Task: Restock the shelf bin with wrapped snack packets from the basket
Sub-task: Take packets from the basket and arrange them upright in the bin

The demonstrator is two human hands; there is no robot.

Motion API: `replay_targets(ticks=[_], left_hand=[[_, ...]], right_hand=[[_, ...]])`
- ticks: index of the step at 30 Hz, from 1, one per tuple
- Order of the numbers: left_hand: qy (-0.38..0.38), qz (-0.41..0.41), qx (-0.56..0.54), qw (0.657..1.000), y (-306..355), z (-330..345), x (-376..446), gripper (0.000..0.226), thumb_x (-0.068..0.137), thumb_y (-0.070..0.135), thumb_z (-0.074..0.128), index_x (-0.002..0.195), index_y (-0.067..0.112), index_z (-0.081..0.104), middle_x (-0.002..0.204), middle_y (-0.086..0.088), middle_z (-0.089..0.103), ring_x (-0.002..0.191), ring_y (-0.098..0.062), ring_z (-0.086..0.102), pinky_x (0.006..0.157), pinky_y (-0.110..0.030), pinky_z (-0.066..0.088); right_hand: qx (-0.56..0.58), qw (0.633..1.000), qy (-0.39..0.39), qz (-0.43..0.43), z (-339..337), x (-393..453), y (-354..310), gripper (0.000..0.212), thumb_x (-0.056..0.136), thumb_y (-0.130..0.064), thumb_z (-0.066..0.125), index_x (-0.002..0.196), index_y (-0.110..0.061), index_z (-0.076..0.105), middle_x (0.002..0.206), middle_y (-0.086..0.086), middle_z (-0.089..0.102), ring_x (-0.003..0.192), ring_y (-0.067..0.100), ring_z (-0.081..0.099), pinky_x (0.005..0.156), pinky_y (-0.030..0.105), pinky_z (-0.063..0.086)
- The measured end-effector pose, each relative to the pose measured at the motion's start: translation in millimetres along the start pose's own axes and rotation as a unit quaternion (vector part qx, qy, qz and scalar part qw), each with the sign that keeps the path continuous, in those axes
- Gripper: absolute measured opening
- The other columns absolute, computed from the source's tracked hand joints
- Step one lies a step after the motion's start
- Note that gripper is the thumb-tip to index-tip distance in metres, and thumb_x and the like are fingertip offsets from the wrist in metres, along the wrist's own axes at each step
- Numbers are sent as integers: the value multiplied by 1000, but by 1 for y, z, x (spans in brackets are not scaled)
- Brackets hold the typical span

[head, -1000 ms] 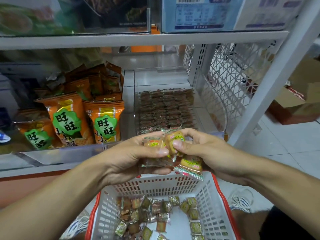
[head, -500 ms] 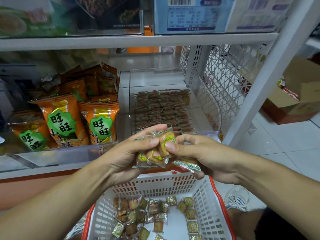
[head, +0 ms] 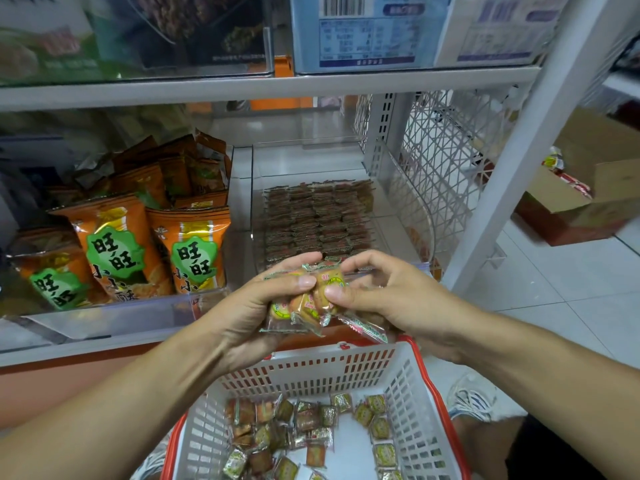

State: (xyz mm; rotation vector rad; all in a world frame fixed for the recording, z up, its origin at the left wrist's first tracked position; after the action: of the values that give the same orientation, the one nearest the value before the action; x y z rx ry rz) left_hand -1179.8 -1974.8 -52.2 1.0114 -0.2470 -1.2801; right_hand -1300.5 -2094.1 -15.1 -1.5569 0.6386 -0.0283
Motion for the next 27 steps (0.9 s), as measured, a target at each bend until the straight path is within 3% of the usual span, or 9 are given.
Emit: replay_targets(ticks=[4,8,10,12,17,20,22,24,27], left_hand=[[12,-2,56,998,-2,0,-1,46,70,6,78,113,19,77,123,-20,73,95,-32,74,84,-45,60],[12,0,44,999,-3,3,-3,51,66,7,84,116,14,74,122,-22,72,95,-32,75,83,-44,61],[14,9,6,1000,-2,5,-3,71,51,11,98,117,11,75,122,-22,72,96,-32,75,84,-45,62],[20,17,-39,999,-1,8,-3,92,39,14,104,125,8,72,128,-25,69,110,-35,71,98,-51,56],[2,21,-154,988,-1,17,-1,113,43,5,102,144,-4,51,140,-33,57,130,-38,58,104,-50,53],[-14,21,-188,982,-1,23,0,115,51,3,99,150,-5,41,151,-34,45,146,-41,40,123,-51,31],[-12,22,-208,978,1,22,1,113,50,1,98,149,-3,44,149,-32,48,143,-40,45,123,-50,31],[-4,23,-218,976,2,17,1,106,45,-2,99,141,-3,55,138,-31,60,126,-38,62,111,-50,47],[-2,35,-198,980,4,12,-1,76,41,-3,100,114,-1,76,115,-26,73,96,-33,76,95,-51,56]], right_hand=[[-108,988,48,-98,-12,-1,-9,39,61,-34,94,95,-31,74,89,-9,74,75,-5,66,68,11,51],[-4,999,2,-53,-7,-1,-4,36,65,-21,92,97,-21,76,84,-7,76,75,5,71,65,19,55],[102,994,-46,6,4,-2,0,36,62,-29,89,93,-19,73,90,5,77,69,14,70,53,23,53],[133,989,-47,37,11,-3,5,40,60,-44,85,89,-22,70,86,6,72,58,11,56,36,19,35],[159,986,-18,53,16,-1,6,64,57,-53,84,106,-16,67,80,4,61,51,9,40,32,17,24],[136,989,-25,53,14,0,1,61,59,-56,82,102,-15,67,78,6,55,48,9,37,31,17,25],[144,988,-41,47,12,1,-3,55,67,-55,79,102,-14,69,71,4,54,49,8,38,31,17,27],[168,984,-38,38,6,2,-7,46,79,-50,73,103,-11,73,66,1,60,50,7,44,33,17,32],[245,969,-9,21,-9,4,-16,23,88,-23,69,100,-6,78,78,5,72,62,11,63,50,22,51]])
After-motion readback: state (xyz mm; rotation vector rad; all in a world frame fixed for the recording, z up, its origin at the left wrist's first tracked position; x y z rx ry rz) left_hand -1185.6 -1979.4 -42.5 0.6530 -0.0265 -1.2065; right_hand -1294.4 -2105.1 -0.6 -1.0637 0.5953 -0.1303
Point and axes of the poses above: each hand's wrist, its own x-axis towards the middle knuckle, its own z-axis out of the palm, y = z × x, the point moved 5 cm from there along x, towards the middle knuckle
